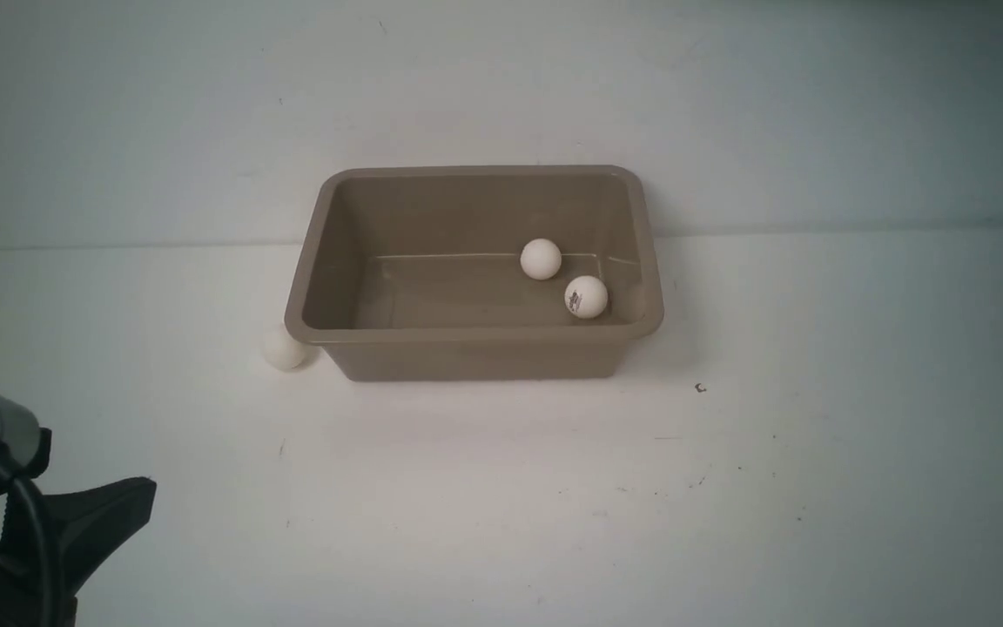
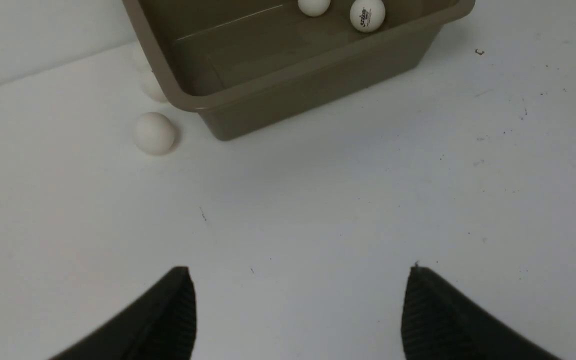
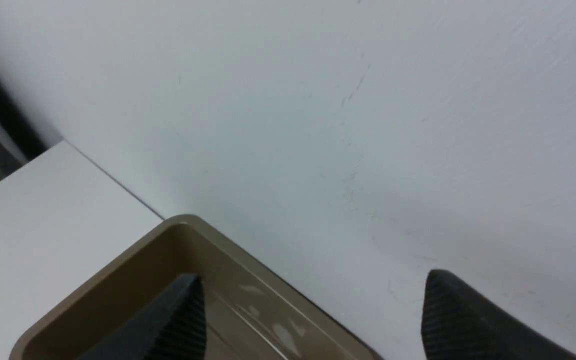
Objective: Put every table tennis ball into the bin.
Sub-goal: Use the right arm to clamp the table tennis ball closest to it
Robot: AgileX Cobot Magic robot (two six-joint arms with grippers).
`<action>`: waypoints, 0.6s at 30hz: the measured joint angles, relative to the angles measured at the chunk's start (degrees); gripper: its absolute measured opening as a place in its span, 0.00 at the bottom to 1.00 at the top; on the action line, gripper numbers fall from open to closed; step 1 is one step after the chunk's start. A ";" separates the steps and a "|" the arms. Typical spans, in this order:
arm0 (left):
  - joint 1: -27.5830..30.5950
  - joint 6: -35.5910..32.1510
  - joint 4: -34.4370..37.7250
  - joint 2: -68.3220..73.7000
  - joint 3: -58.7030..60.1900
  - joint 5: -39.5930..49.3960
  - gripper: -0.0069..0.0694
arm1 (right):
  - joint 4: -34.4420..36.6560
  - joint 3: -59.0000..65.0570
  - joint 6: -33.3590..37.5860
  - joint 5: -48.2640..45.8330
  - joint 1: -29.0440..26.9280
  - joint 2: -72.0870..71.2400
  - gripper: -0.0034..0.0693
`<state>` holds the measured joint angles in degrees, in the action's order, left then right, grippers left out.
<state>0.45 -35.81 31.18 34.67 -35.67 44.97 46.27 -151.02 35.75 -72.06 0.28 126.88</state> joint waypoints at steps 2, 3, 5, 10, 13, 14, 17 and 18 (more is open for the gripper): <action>0.00 0.00 0.00 0.00 0.00 0.00 0.74 | -0.17 -0.05 -0.07 -0.24 -1.23 -0.80 0.77; 0.00 0.00 0.00 0.00 0.00 0.00 0.74 | -0.58 -0.05 0.15 -0.24 -1.65 -0.99 0.77; 0.00 0.00 0.00 0.00 0.00 0.00 0.74 | -1.69 -0.05 2.26 -0.24 -2.18 -1.04 0.77; 0.00 0.00 0.00 0.00 0.00 0.00 0.74 | -2.80 -0.05 10.54 -0.68 -2.58 -1.32 0.77; 0.00 0.00 0.00 0.00 0.00 0.00 0.74 | -1.58 -0.05 14.91 -1.06 -3.06 -2.88 0.77; 0.00 0.00 0.00 0.00 0.00 0.00 0.74 | -2.03 -0.05 14.37 -1.05 -3.39 -3.49 0.77; 0.00 0.00 0.00 0.00 0.00 0.00 0.74 | -6.68 -0.05 9.15 -1.19 -4.31 -5.27 0.77; 0.00 0.00 -0.02 0.00 0.00 0.00 0.74 | -10.61 -0.05 5.48 -1.29 -5.06 -6.42 0.77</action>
<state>0.45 -35.81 31.16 34.67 -35.67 44.97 35.66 -151.08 41.23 -73.36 -4.78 120.46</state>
